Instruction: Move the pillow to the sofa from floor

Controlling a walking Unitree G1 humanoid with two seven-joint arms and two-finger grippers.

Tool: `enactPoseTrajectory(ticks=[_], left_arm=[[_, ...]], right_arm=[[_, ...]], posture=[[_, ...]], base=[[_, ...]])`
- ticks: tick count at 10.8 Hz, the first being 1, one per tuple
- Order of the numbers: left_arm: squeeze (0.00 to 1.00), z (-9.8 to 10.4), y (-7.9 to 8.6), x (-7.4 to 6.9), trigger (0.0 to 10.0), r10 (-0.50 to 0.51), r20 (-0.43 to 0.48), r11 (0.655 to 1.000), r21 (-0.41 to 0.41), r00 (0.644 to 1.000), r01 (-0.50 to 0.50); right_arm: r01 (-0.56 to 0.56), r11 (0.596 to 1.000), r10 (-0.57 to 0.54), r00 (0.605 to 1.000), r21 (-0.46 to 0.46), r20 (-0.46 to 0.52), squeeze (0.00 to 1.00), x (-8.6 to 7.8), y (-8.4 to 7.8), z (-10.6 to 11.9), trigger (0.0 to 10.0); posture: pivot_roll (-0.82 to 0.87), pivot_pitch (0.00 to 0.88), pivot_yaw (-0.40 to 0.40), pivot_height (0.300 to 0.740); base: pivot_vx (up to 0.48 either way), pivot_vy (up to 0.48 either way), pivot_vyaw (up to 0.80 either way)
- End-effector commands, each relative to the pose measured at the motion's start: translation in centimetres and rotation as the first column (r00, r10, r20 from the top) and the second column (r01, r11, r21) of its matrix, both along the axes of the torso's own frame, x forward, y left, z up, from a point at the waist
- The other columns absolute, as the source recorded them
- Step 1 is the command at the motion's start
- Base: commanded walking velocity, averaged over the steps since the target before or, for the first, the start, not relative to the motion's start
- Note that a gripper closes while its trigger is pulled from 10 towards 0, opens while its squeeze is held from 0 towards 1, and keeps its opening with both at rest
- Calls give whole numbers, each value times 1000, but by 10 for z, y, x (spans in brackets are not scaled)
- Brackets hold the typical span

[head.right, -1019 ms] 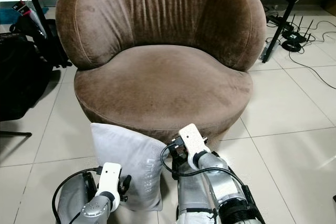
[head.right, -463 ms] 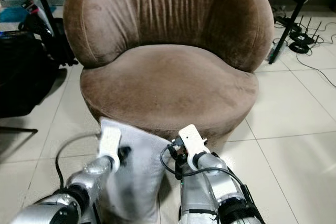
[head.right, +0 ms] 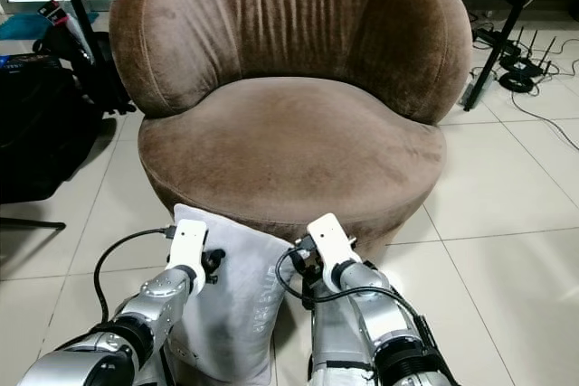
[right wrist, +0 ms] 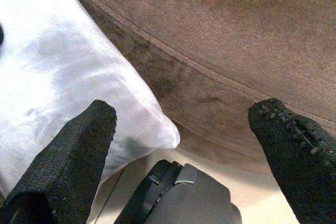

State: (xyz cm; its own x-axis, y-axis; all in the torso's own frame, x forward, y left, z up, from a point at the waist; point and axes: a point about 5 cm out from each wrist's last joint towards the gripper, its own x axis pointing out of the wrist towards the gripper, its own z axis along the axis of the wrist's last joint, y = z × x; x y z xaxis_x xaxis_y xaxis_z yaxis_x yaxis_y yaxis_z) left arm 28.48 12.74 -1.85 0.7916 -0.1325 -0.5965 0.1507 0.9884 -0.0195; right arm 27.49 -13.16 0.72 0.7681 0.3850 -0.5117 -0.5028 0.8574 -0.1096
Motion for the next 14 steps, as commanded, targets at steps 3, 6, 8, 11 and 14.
enactPoseTrajectory(ticks=[3,6,8,11,14], left_arm=[[0,25,-17,23,10000,-57,122,998,3,991,57],[0,50,-18,43,10000,27,191,995,-101,981,-8],[0,61,-31,50,10000,-30,222,998,-55,975,43],[0,58,-59,46,10000,-94,176,992,-72,980,108],[0,69,-62,53,10000,-91,217,989,-94,972,113]], right_arm=[[-12,1000,12,1000,-2,8,0,2,2,1,10000],[-3,1000,3,1000,-3,9,0,1,0,0,10000],[-1,1000,1,1000,-2,7,0,0,1,-1,10000],[-10,1000,10,1000,1,16,0,4,5,1,10000],[-6,1000,6,1000,4,12,0,2,6,-1,10000]], posture=[[-196,0,19,463],[-202,0,27,463],[-200,0,29,463],[-211,0,34,463],[-205,0,39,463]], base=[[0,0,0],[0,0,0],[0,0,0],[0,0,0],[0,0,0]])
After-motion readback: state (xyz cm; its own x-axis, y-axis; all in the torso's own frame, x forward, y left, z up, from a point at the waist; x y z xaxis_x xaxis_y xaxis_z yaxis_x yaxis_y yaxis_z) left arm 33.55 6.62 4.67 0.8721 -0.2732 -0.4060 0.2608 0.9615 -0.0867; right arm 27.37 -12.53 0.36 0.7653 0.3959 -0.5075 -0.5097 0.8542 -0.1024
